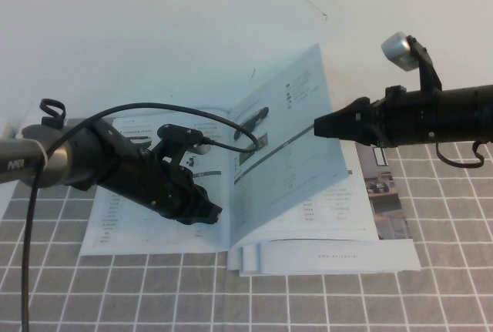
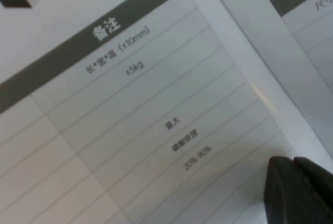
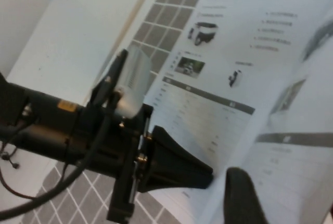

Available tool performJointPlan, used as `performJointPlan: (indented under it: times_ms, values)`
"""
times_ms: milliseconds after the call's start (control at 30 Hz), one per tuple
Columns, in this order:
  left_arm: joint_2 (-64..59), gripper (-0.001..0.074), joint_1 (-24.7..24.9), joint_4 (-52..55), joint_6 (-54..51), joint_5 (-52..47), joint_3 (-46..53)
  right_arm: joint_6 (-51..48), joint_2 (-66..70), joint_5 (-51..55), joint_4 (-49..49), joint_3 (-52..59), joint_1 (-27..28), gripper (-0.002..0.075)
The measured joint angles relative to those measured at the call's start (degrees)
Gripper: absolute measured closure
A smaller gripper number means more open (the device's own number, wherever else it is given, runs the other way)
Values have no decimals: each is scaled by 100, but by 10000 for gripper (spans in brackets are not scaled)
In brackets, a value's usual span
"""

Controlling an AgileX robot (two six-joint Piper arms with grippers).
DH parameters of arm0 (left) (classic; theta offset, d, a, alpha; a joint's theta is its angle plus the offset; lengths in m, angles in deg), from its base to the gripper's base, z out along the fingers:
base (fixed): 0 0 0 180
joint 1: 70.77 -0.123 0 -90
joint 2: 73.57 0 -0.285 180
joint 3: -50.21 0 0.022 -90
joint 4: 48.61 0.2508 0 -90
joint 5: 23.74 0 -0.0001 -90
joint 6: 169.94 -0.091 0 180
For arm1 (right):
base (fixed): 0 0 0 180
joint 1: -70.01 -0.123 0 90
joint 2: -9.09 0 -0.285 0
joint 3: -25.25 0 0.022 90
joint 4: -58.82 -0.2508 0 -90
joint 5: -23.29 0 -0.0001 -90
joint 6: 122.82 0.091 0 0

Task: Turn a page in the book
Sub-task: Open the closed book

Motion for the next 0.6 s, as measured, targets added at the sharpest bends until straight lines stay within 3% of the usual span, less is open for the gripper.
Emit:
performJointPlan:
  times_ms: [600]
  values:
    - [237,739,-4,-53,-32,177,12,-1076,84,-465,-1009,-29,-674,372]
